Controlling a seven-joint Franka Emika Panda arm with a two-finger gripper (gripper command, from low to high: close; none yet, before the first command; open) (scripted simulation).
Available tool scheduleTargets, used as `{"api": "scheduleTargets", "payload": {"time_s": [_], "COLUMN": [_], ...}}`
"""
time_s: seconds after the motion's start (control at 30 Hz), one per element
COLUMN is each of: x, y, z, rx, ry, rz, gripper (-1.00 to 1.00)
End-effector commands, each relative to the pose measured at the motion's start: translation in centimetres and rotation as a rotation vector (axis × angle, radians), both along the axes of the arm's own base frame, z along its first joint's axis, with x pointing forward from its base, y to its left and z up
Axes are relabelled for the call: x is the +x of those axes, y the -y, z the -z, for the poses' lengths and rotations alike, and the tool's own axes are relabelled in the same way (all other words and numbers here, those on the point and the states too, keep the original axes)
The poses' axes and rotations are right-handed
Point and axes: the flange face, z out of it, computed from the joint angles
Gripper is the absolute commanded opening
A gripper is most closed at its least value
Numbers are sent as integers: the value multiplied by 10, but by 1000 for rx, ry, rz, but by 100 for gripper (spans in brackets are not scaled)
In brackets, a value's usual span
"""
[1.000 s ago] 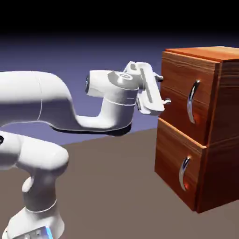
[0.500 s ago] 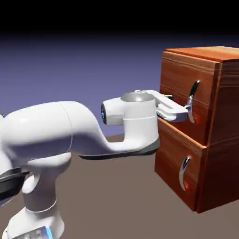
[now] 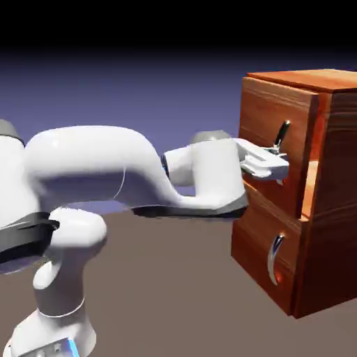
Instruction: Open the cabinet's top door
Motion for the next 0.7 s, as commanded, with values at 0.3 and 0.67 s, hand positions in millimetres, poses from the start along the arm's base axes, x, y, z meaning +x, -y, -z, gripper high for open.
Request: {"api": "scheduleTargets", "payload": {"time_s": [0.3, 0.67], "x": [-20, -36], "y": [-15, -29], "z": [0, 0], "rx": [0, 0], "ry": [0, 0], "rz": [84, 157], "gripper": [-100, -100]}}
